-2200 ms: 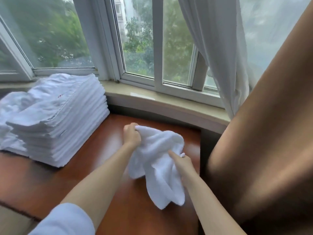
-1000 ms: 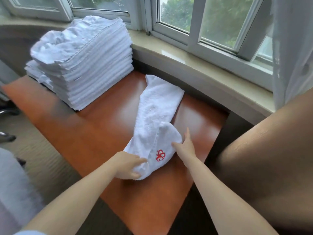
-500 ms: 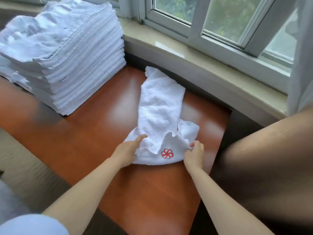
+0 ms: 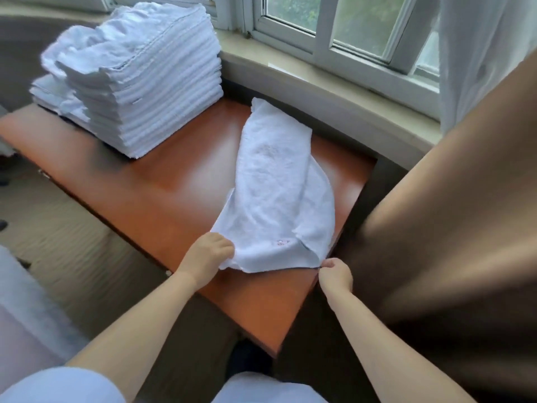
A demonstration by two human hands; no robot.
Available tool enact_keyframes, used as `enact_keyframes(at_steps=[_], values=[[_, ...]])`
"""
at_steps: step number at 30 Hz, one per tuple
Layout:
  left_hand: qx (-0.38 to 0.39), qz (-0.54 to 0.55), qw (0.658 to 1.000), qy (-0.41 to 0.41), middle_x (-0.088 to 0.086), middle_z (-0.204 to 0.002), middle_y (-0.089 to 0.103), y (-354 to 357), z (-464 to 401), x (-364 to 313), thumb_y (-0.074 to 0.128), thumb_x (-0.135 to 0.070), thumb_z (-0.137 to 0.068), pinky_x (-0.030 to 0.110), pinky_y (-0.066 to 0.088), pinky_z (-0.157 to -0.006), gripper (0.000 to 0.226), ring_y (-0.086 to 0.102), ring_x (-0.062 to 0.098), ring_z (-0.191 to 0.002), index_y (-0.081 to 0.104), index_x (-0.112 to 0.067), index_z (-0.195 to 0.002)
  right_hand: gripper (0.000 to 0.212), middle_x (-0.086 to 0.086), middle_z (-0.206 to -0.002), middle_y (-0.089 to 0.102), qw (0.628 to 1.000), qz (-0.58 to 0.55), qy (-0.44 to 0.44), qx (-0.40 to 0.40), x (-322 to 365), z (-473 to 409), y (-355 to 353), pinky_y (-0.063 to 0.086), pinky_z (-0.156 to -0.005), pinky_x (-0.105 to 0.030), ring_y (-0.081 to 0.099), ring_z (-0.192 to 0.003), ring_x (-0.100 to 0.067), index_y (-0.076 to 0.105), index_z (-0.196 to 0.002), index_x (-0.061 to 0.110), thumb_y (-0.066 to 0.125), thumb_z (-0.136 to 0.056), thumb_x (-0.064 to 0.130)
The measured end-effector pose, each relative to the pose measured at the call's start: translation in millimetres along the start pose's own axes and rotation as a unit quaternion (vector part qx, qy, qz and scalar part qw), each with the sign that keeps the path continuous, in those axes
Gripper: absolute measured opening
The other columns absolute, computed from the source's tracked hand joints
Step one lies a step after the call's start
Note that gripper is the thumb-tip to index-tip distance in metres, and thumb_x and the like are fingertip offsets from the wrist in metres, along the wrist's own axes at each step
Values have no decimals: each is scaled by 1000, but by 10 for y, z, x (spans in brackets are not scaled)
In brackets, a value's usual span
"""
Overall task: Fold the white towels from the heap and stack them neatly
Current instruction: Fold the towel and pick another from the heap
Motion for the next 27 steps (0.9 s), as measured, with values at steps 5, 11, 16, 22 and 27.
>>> enact_keyframes(at_steps=[5, 11, 16, 22, 27], values=[[50, -59, 995, -61, 1, -84, 70, 287, 560, -251, 63, 23, -43, 40, 48, -77, 41, 67, 23, -76, 63, -12, -64, 36, -2, -133, 46, 984, -146, -61, -81, -21, 278, -170, 36, -79, -29, 52, -100, -21, 48, -130, 16, 52, -94, 20], [173, -121, 958, -196, 6, -82, 59, 461, 563, -131, 43, 1, -82, 33, 37, -76, 19, 52, 28, -79, 46, -18, -76, 51, -2, -139, 48, 993, 16, -106, 45, 233, 266, 23, 40, -79, -28, 54, -116, -27, 40, -141, 17, 56, -92, 21], [162, -5, 908, -388, 7, -98, 65, 336, 653, 178, 38, -23, -93, 31, 33, -64, 18, 56, 30, -83, 54, -18, -99, 33, -9, -111, 63, 988, 148, -32, -2, 216, 262, -133, 39, -70, -30, 60, -97, -29, 59, -119, 11, 44, -91, 18], [164, 99, 836, -514, 16, -113, 62, 364, 565, 521, 30, -28, -97, 41, 49, -86, 35, 61, 33, -105, 59, -8, -101, 59, -8, -137, 38, 973, 200, -107, -40, 434, 329, -76, 35, -103, -39, 36, -126, -28, 37, -138, 20, 59, -83, 25], [125, 167, 846, -490, 5, -119, 65, 389, 33, 860, 46, -14, -93, 32, 48, -84, 26, 59, 27, -107, 68, -14, -107, 46, -4, -143, 40, 976, 112, -172, 74, 994, 16, 285, 36, -106, -36, 35, -132, -24, 47, -137, 17, 47, -91, 17]])
Point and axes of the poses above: each hand's wrist, its own z-axis away from the middle knuckle, its own y-axis out of the palm, x = y × z, the point moved 7 cm from there along -z, towards the middle knuckle
